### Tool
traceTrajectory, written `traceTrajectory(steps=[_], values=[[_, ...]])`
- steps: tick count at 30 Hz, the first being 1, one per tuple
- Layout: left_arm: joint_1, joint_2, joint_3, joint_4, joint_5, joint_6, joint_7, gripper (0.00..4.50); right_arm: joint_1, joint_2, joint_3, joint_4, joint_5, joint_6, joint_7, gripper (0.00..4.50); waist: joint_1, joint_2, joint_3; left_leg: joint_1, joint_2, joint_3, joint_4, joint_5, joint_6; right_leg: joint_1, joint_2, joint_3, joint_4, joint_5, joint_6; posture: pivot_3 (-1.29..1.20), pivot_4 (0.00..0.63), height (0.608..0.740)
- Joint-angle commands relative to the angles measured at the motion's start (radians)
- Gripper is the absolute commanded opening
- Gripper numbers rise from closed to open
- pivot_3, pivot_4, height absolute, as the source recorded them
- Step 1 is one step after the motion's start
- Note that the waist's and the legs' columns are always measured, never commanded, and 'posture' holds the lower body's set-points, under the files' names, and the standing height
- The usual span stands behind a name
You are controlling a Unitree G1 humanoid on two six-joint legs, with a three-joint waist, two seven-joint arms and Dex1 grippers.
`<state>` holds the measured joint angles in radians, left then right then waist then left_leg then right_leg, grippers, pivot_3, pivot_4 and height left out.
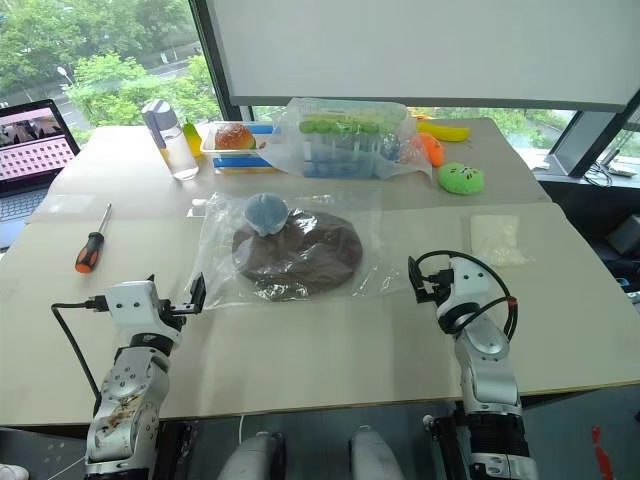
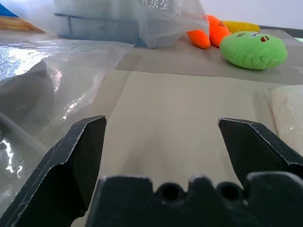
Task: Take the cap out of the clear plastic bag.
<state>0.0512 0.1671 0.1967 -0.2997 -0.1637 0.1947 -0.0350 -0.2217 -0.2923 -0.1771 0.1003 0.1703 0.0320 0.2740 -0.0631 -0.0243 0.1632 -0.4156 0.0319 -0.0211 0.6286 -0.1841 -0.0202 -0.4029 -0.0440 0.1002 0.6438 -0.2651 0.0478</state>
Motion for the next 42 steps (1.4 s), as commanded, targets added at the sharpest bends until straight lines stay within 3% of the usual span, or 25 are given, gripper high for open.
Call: traceTrajectory(steps=[1,7,12,17,22,33,42], values=[[-0.057,0.031,0.013,-0.037,-0.019,0.032,-0.018,4.46,-0.017,-0.045,-0.007,-0.048,0.020,0.010,0.052,4.50,0.000,0.000,0.000,0.000,0.000,0.000,0.000,0.000,0.000,0.000,0.000,0.000,0.000,0.000,0.000,0.00,0.150,0.740],[-0.260,0.153,0.043,-0.023,-0.056,0.171,-0.073,4.46,-0.103,-0.170,0.003,-0.067,0.104,0.089,0.243,4.50,0.008,-0.003,0.003,0.000,0.000,-0.001,0.004,0.000,0.000,0.001,0.001,-0.001,0.002,0.001,0.000,0.00,0.150,0.740],[-0.457,0.221,0.072,0.119,-0.126,0.260,-0.144,4.46,-0.199,-0.242,0.044,-0.133,0.192,0.222,0.396,4.50,0.008,-0.004,0.004,-0.001,0.000,-0.002,0.003,0.000,0.000,-0.001,0.001,-0.002,0.003,0.000,0.000,0.00,0.150,0.740],[-0.569,0.240,0.044,0.173,-0.175,0.386,-0.188,4.46,-0.293,-0.261,0.092,-0.293,0.345,0.445,0.479,4.50,0.009,-0.005,0.005,-0.004,0.000,-0.002,0.004,0.000,0.000,-0.001,0.001,-0.002,0.003,0.001,0.000,0.00,0.150,0.740],[-0.656,0.229,-0.027,0.221,-0.189,0.488,-0.231,4.46,-0.358,-0.252,0.154,-0.380,0.381,0.560,0.484,4.50,0.020,-0.006,0.006,-0.005,0.000,-0.004,0.005,0.000,0.000,-0.002,0.001,-0.004,0.003,0.001,0.000,0.00,0.150,0.740],[-1.007,0.100,-0.070,0.661,-0.173,0.352,-0.324,4.46,-0.350,-0.166,0.168,-0.387,0.337,0.508,0.421,4.50,0.037,-0.009,0.007,-0.009,-0.001,-0.005,0.008,0.000,0.000,-0.004,0.001,-0.006,0.002,0.004,-0.005,0.00,0.150,0.740],[-1.200,0.041,-0.079,1.240,-0.074,0.146,-0.317,4.46,-0.346,-0.147,0.155,-0.425,0.329,0.508,0.387,4.50,0.028,-0.009,0.007,-0.009,-0.001,-0.005,0.009,0.000,0.000,-0.003,0.001,-0.006,0.003,0.004,-0.004,0.00,0.150,0.740]])
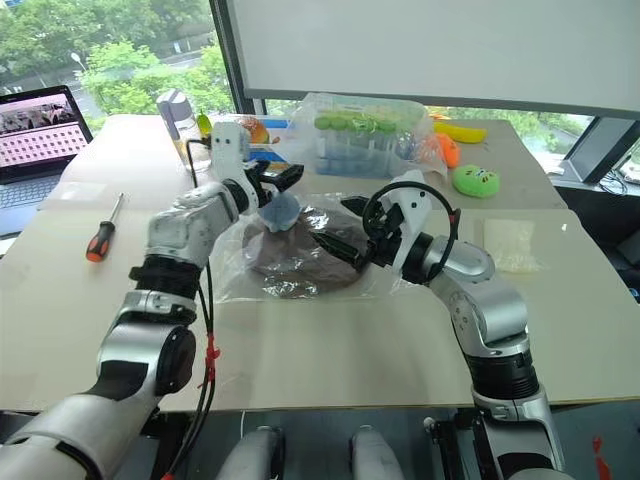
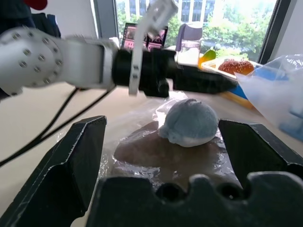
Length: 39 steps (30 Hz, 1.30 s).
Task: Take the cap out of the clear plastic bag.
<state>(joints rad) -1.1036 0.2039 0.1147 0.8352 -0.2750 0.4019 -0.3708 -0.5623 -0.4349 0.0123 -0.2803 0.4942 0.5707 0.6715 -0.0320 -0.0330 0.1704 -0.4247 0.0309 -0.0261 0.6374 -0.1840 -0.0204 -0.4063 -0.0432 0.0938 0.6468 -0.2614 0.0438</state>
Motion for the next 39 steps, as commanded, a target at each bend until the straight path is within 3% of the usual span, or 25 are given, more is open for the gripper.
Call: traceTrajectory(steps=[1,7,10,16,21,24,29,39], values=[[-0.053,0.002,0.000,0.138,0.044,-0.060,0.014,4.46,-0.002,-0.007,-0.035,-0.046,0.000,-0.032,-0.013,4.50,-0.005,0.000,0.000,0.000,0.000,0.000,0.000,0.000,0.000,0.000,0.000,0.000,0.000,0.000,0.000,0.00,0.150,0.740],[-0.037,-0.022,-0.022,0.202,0.080,-0.036,-0.040,4.46,0.002,-0.001,-0.047,-0.064,0.009,-0.027,-0.033,4.50,-0.001,0.000,0.000,-0.001,-0.001,0.000,0.000,0.000,0.000,0.000,0.000,0.000,0.000,0.000,-0.001,0.00,0.150,0.740],[-0.026,-0.028,-0.036,0.189,0.095,-0.024,-0.059,3.76,-0.009,0.004,-0.051,-0.069,0.017,-0.021,-0.041,4.50,0.002,0.000,0.000,0.000,-0.001,0.000,0.000,0.000,0.000,0.000,0.000,0.000,0.001,0.000,-0.001,0.00,0.150,0.740],[0.018,-0.020,-0.082,0.140,0.149,-0.068,-0.092,1.49,-0.026,0.006,-0.049,-0.049,0.023,-0.006,-0.042,4.50,0.004,0.000,0.000,0.000,-0.001,0.000,0.000,0.000,0.000,0.000,0.000,0.000,0.001,0.001,-0.001,0.00,0.150,0.740],[0.066,0.002,-0.099,0.062,0.177,-0.106,-0.090,0.12,-0.043,0.011,-0.037,-0.037,0.021,0.009,-0.045,4.50,0.003,0.000,0.000,0.000,0.000,0.000,0.000,0.000,0.000,0.000,0.000,0.000,0.001,0.001,-0.001,0.00,0.150,0.740],[0.066,0.014,-0.004,-0.012,0.121,-0.141,0.002,0.01,-0.062,0.023,-0.029,-0.020,0.016,0.002,-0.042,4.50,-0.004,0.000,0.000,0.000,0.000,0.000,0.000,0.000,0.000,0.000,0.000,0.000,0.002,0.001,-0.001,0.00,0.150,0.740],[0.080,0.118,0.109,-0.141,0.133,-0.258,0.181,0.01,-0.090,0.030,-0.019,0.011,0.009,-0.011,-0.019,4.50,-0.016,0.000,0.000,-0.001,0.001,0.000,0.000,0.000,0.000,-0.002,0.000,0.001,0.002,0.001,-0.002,0.00,0.150,0.740],[0.136,0.358,0.176,-0.014,0.187,-0.267,0.329,0.01,-0.186,0.072,0.037,0.066,-0.004,-0.024,0.037,4.50,-0.005,-0.001,0.001,-0.002,0.000,-0.001,0.001,0.000,0.000,-0.003,-0.001,-0.001,0.004,0.003,-0.002,0.00,0.150,0.740]])
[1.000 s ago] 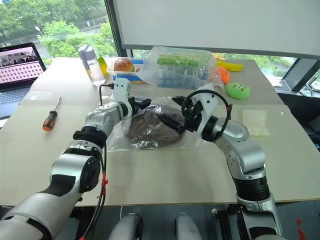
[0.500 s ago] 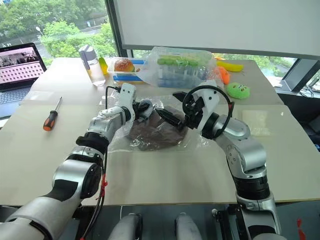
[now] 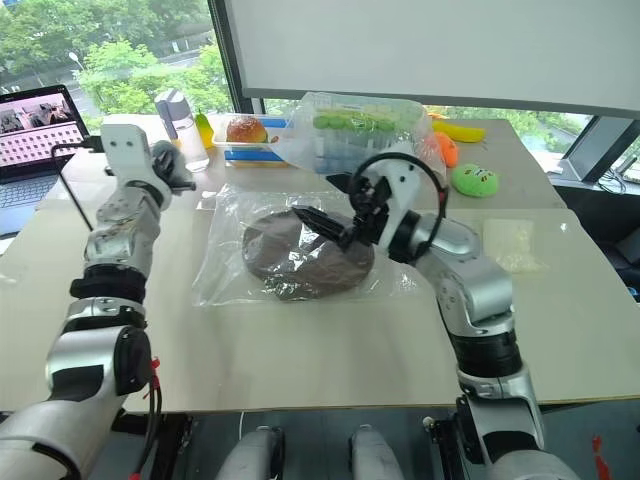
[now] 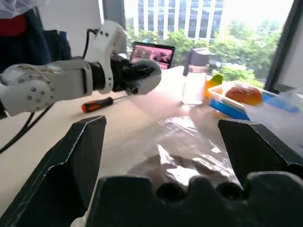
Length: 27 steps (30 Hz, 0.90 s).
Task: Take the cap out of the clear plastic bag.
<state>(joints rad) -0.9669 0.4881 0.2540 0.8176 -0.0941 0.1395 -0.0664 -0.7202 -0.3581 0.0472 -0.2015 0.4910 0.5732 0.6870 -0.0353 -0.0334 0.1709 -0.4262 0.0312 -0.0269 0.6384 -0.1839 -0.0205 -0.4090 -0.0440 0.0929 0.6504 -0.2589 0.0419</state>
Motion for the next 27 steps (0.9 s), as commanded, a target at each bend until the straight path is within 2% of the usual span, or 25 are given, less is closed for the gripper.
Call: traceTrajectory(steps=[1,6,13,15,16,18,22,23,26,27], values=[[0.011,0.102,0.041,0.018,0.005,0.004,0.016,0.01,-0.039,0.000,0.003,-0.012,0.003,-0.023,0.024,4.50,-0.002,-0.001,0.000,-0.001,0.000,0.000,0.000,0.000,0.000,-0.001,0.000,0.000,0.000,0.000,0.000,0.00,0.150,0.740],[0.063,0.156,0.053,0.043,-0.015,0.010,-0.027,0.01,-0.060,0.004,0.007,-0.004,0.005,-0.023,0.040,4.50,0.000,-0.001,0.000,-0.007,-0.001,0.000,0.001,0.001,-0.001,-0.012,-0.001,0.000,0.008,0.000,-0.001,0.00,0.150,0.740],[0.136,0.196,0.068,0.063,-0.004,0.013,0.001,0.01,-0.103,0.010,0.010,0.009,0.001,-0.022,0.045,4.50,0.000,-0.001,0.000,-0.008,0.000,0.001,0.002,0.001,-0.002,-0.013,-0.001,0.000,0.010,0.001,-0.001,0.00,0.150,0.740],[0.156,0.192,0.076,0.049,-0.024,0.013,-0.024,0.98,-0.112,0.005,0.011,0.007,0.002,-0.020,0.053,4.50,-0.002,-0.001,0.000,-0.008,0.000,0.000,0.002,0.001,-0.002,-0.014,-0.001,-0.001,0.011,0.001,-0.001,0.00,0.150,0.740],[0.165,0.192,0.074,0.033,-0.024,0.011,-0.029,1.11,-0.117,0.005,0.010,0.006,0.005,-0.017,0.055,4.50,-0.002,-0.001,0.000,-0.008,0.000,0.001,0.002,0.001,-0.002,-0.014,-0.001,-0.001,0.011,0.001,-0.001,0.00,0.150,0.740],[0.178,0.191,0.071,-0.004,-0.023,0.013,-0.028,1.78,-0.120,0.004,0.008,0.007,0.006,-0.015,0.060,4.50,-0.003,-0.001,0.000,-0.008,0.000,0.001,0.002,0.001,-0.002,-0.014,-0.001,-0.001,0.011,0.001,-0.001,0.00,0.150,0.740],[0.208,0.179,0.071,-0.133,-0.040,0.041,-0.035,3.22,-0.121,-0.013,0.024,0.012,-0.005,0.005,0.074,4.50,-0.004,-0.001,0.000,-0.008,0.000,0.001,0.002,0.001,-0.002,-0.014,-0.001,-0.001,0.012,0.001,-0.001,0.00,0.150,0.740],[0.223,0.176,0.064,-0.190,-0.040,0.063,-0.040,3.74,-0.121,-0.021,0.031,0.012,-0.011,0.011,0.079,4.50,-0.004,-0.001,0.000,-0.008,0.000,0.000,0.002,0.001,-0.002,-0.014,-0.001,-0.001,0.012,0.001,-0.001,0.00,0.150,0.740],[0.286,0.169,0.057,-0.419,-0.069,0.196,-0.069,4.47,-0.111,-0.061,0.045,0.003,-0.020,0.032,0.100,4.50,-0.005,-0.001,0.000,-0.008,0.000,0.000,0.002,0.001,-0.002,-0.014,-0.001,-0.001,0.012,0.001,-0.001,0.00,0.150,0.740],[0.305,0.173,0.058,-0.488,-0.073,0.237,-0.074,4.47,-0.106,-0.075,0.049,0.000,-0.022,0.039,0.107,4.50,-0.004,-0.001,0.000,-0.008,0.000,0.000,0.002,0.001,-0.002,-0.014,-0.001,-0.001,0.012,0.001,-0.001,0.00,0.150,0.740]])
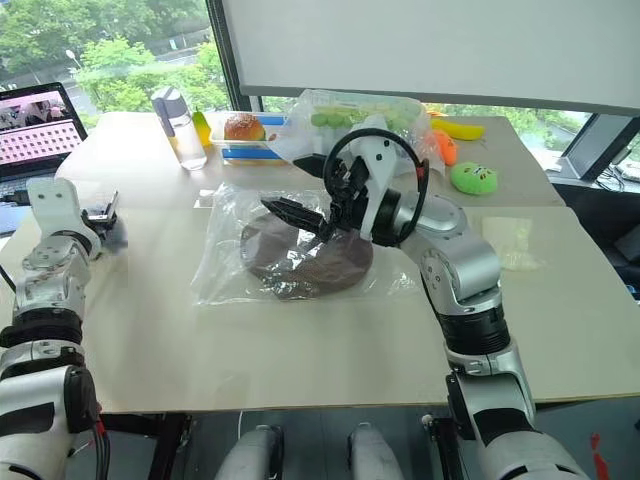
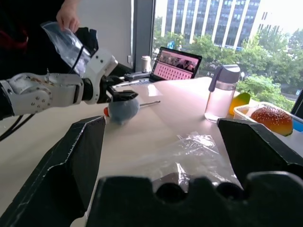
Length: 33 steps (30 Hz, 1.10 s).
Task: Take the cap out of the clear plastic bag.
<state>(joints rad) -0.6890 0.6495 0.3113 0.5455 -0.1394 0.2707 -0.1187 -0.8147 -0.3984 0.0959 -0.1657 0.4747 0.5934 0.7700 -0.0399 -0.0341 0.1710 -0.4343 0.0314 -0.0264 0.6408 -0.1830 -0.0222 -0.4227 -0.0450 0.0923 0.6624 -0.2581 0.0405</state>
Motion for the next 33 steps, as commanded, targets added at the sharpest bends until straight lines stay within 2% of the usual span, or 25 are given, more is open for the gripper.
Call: traceTrajectory(steps=[1,5,8,12,17,20,24,27,33], values=[[0.042,0.018,0.002,-0.277,-0.023,0.129,-0.019,4.47,-0.009,-0.046,0.003,-0.038,-0.005,0.025,0.029,4.50,0.000,0.000,0.000,0.000,0.000,0.000,0.000,0.000,0.000,0.000,0.000,0.000,0.000,0.000,0.000,0.00,0.150,0.740],[0.063,0.073,-0.017,-0.485,-0.010,0.236,-0.057,4.47,-0.004,-0.082,0.019,-0.039,-0.015,0.050,0.046,4.50,-0.002,0.000,0.000,0.000,0.000,0.000,0.000,0.000,0.000,0.000,0.000,0.000,0.000,0.000,0.000,0.00,0.150,0.740],[0.027,0.109,-0.045,-0.572,-0.080,0.305,-0.181,4.47,0.009,-0.098,0.032,-0.028,-0.030,0.048,0.059,4.50,-0.003,0.000,0.000,0.000,0.000,0.000,0.000,0.000,0.000,0.000,0.001,0.000,0.000,0.000,0.000,0.00,0.150,0.740],[0.050,0.125,-0.143,-0.753,-0.278,0.388,-0.484,4.47,0.034,-0.096,0.121,0.018,-0.111,-0.014,0.083,4.50,-0.004,0.000,0.000,0.001,0.000,0.000,0.000,0.000,0.000,0.001,0.001,0.000,0.000,0.000,0.000,0.00,0.150,0.740],[0.100,0.129,-0.204,-0.919,-0.441,0.446,-0.670,4.47,-0.013,-0.052,0.215,0.163,-0.226,-0.073,0.080,4.50,-0.009,-0.001,0.000,0.000,0.001,0.001,0.000,0.000,0.000,0.000,0.002,0.002,-0.001,0.000,0.000,0.00,0.150,0.740],[0.108,0.158,-0.199,-0.943,-0.510,0.515,-0.720,4.47,-0.060,-0.024,0.221,0.285,-0.274,-0.119,0.071,4.50,-0.018,-0.001,0.000,0.001,0.001,0.002,0.000,0.000,0.000,0.000,0.002,0.002,0.000,-0.001,-0.001,0.00,0.150,0.740],[0.118,0.198,-0.172,-0.940,-0.544,0.559,-0.741,4.47,-0.039,0.005,0.246,0.267,-0.249,-0.095,0.140,4.50,-0.026,-0.001,0.000,0.002,0.002,0.001,0.000,0.001,0.000,0.001,0.002,0.002,0.000,-0.001,-0.001,0.00,0.150,0.740],[0.138,0.263,-0.199,-0.939,-0.520,0.598,-0.754,4.47,-0.056,0.038,0.301,0.388,-0.331,-0.103,0.119,4.50,-0.030,-0.001,0.000,0.002,0.002,0.001,0.000,0.000,0.000,0.001,0.002,0.002,0.000,-0.001,-0.001,0.00,0.150,0.740],[0.198,0.325,-0.210,-0.972,-0.536,0.620,-0.797,4.47,-0.093,0.103,0.335,0.553,-0.403,-0.171,0.135,4.50,-0.028,0.000,0.000,0.003,0.002,0.001,0.000,0.001,-0.001,0.001,0.002,0.002,0.000,-0.001,-0.001,0.00,0.150,0.740]])
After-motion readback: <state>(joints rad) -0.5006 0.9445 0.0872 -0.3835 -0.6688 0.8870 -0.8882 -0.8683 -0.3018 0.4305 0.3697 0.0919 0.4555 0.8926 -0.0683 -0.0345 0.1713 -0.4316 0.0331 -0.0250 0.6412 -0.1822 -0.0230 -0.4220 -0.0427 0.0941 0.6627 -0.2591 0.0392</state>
